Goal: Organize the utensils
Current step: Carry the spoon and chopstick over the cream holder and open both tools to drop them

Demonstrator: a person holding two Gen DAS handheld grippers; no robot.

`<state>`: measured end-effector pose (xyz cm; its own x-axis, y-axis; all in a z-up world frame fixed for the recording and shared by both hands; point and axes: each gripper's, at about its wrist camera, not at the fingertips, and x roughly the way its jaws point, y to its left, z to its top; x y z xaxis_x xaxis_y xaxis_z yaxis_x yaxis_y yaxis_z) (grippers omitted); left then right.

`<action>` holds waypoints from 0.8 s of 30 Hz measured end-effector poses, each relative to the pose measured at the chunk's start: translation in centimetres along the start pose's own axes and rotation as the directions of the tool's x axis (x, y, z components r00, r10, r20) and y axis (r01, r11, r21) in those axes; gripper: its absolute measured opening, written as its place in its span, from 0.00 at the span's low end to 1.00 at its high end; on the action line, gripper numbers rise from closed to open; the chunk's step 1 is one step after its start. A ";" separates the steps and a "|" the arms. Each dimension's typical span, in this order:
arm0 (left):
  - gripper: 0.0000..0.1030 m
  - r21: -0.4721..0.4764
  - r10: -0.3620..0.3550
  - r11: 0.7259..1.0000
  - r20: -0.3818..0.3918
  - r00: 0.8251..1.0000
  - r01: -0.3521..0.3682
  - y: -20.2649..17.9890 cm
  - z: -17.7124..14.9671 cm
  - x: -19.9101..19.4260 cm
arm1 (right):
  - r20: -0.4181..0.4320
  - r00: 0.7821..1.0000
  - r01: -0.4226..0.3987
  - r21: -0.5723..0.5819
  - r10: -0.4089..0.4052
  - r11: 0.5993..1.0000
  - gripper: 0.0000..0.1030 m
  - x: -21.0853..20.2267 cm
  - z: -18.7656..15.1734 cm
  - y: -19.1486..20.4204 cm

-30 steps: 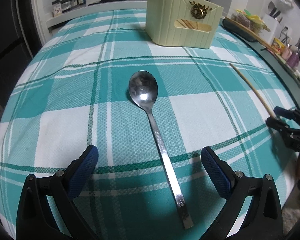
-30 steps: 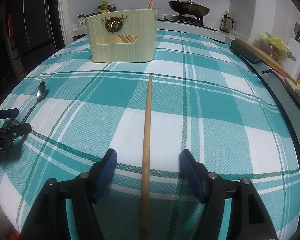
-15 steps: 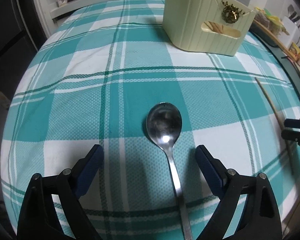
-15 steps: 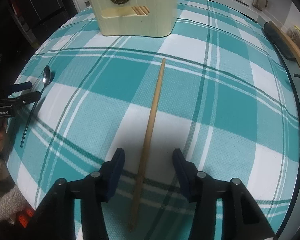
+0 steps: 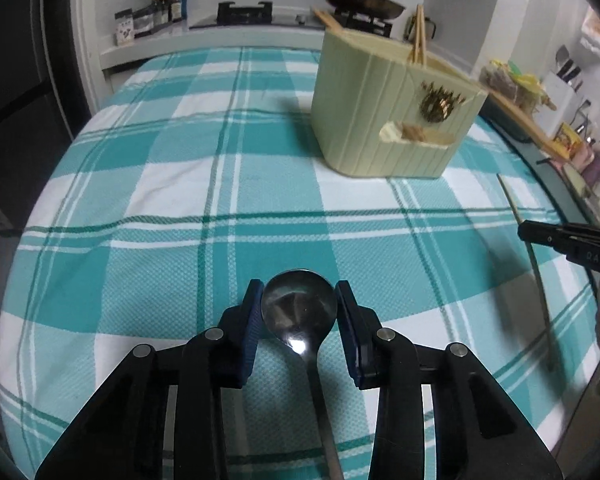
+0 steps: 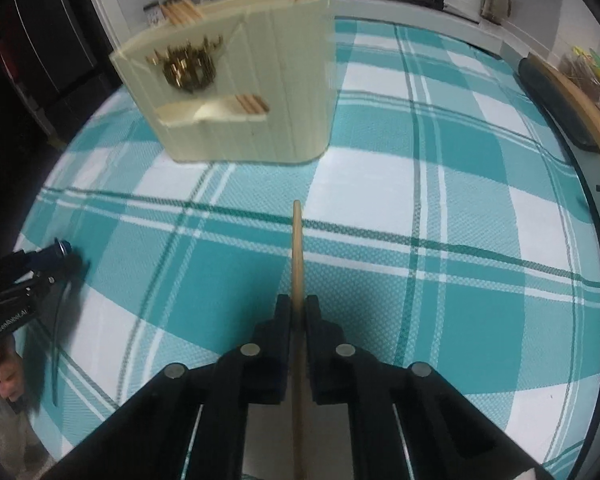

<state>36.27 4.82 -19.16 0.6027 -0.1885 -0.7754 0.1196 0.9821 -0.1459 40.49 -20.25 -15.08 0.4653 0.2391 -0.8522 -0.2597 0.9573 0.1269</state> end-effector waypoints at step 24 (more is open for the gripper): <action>0.35 0.031 -0.142 0.990 0.267 0.953 0.139 -1.7 0.4 -12.5 | 0.391 0.920 0.003 -0.063 0.022 0.998 0.07 -15.2 -3.4 3.5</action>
<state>28.90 5.48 -8.97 0.7678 -0.3209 -0.5546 0.2270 0.9457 -0.2328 29.61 -21.10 -3.42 0.7533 0.3041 -0.5831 -0.3108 0.9460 0.0919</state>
